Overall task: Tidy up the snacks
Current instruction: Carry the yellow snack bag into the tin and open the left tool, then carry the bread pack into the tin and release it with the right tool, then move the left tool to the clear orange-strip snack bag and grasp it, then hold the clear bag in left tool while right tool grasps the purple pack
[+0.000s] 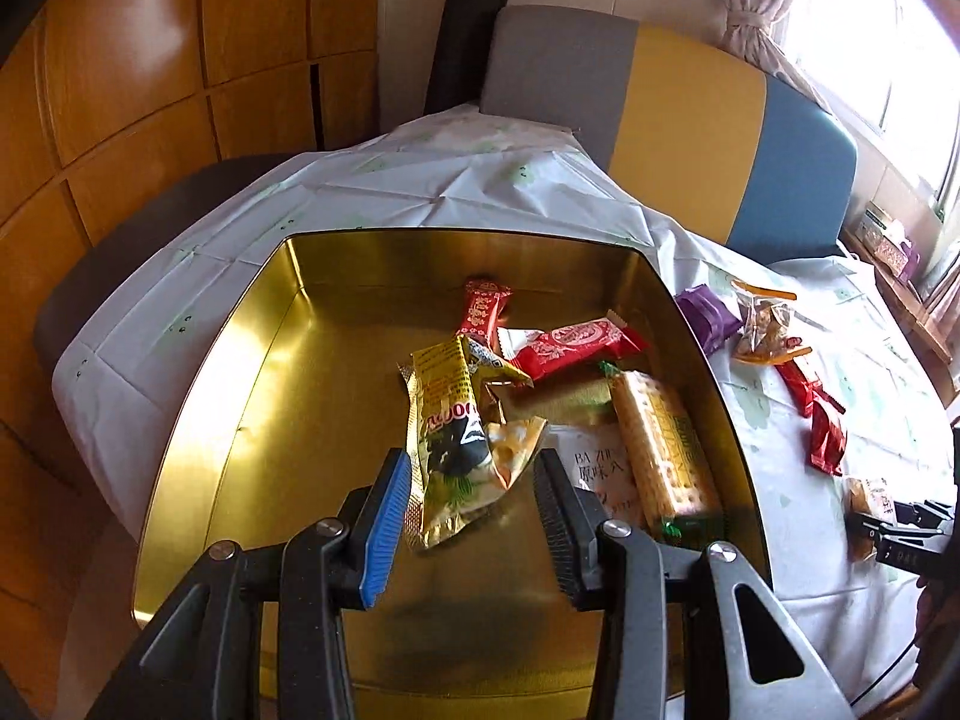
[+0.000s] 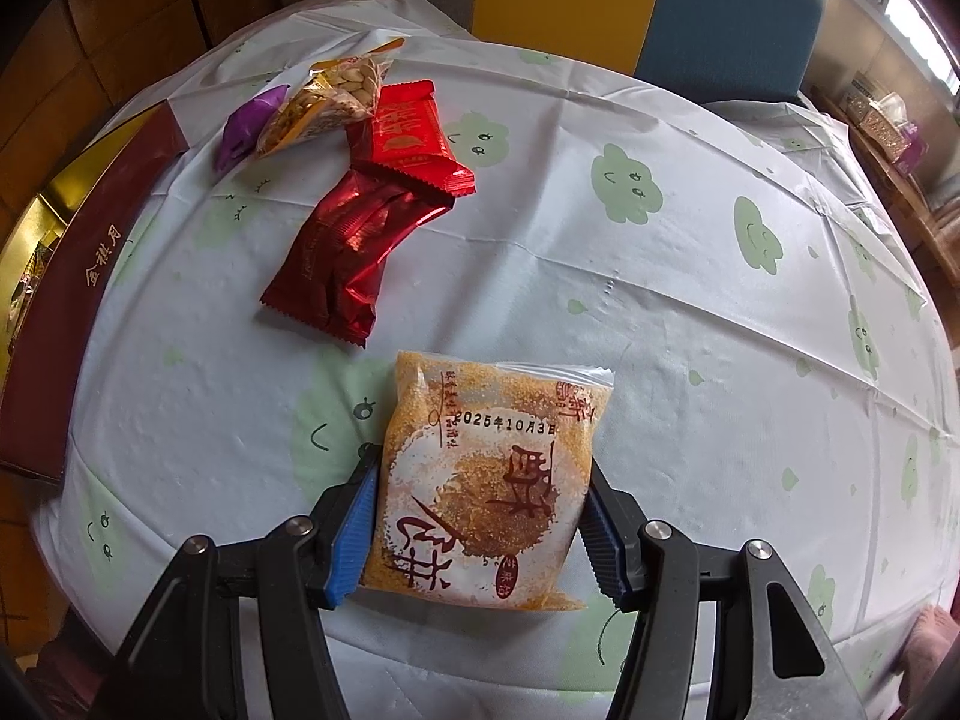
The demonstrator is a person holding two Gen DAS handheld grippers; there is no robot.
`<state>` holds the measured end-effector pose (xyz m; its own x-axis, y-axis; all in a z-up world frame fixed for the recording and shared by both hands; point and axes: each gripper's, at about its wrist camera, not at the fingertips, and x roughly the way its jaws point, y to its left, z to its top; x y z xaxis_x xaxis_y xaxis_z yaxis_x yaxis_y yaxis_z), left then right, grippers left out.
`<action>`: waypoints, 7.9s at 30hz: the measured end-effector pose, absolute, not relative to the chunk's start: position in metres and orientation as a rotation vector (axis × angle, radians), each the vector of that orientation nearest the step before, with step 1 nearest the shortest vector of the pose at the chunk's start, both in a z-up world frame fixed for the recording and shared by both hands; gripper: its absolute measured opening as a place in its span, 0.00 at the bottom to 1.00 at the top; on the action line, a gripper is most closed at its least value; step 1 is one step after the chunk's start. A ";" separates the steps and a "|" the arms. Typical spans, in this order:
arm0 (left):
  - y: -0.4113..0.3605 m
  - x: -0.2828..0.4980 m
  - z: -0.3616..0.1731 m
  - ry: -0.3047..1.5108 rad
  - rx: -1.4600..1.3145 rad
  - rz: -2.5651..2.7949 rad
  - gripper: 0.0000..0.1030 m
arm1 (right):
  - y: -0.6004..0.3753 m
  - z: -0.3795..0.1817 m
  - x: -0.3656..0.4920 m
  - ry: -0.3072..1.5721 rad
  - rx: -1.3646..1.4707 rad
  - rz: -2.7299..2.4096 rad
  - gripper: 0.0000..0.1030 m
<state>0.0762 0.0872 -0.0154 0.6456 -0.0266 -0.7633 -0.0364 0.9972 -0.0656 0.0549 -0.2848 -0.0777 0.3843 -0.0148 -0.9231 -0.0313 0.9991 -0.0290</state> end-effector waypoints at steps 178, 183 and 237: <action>-0.155 0.115 -0.023 0.923 0.224 -0.561 0.47 | -0.351 -0.006 0.075 0.928 0.269 -0.128 0.88; -0.142 0.057 -0.033 0.896 0.293 -0.584 0.47 | -0.349 -0.009 0.074 0.933 0.249 -0.134 0.88; -0.103 -0.003 -0.076 0.701 0.274 -0.667 0.50 | -0.182 -0.030 0.168 1.089 -0.296 0.324 0.39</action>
<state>-0.0034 -0.1028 -0.0758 0.5704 -0.4718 -0.6723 0.6483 0.7612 0.0158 0.1675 -0.1818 -0.0297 0.4249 0.1113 -0.8984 -0.3981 0.9143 -0.0750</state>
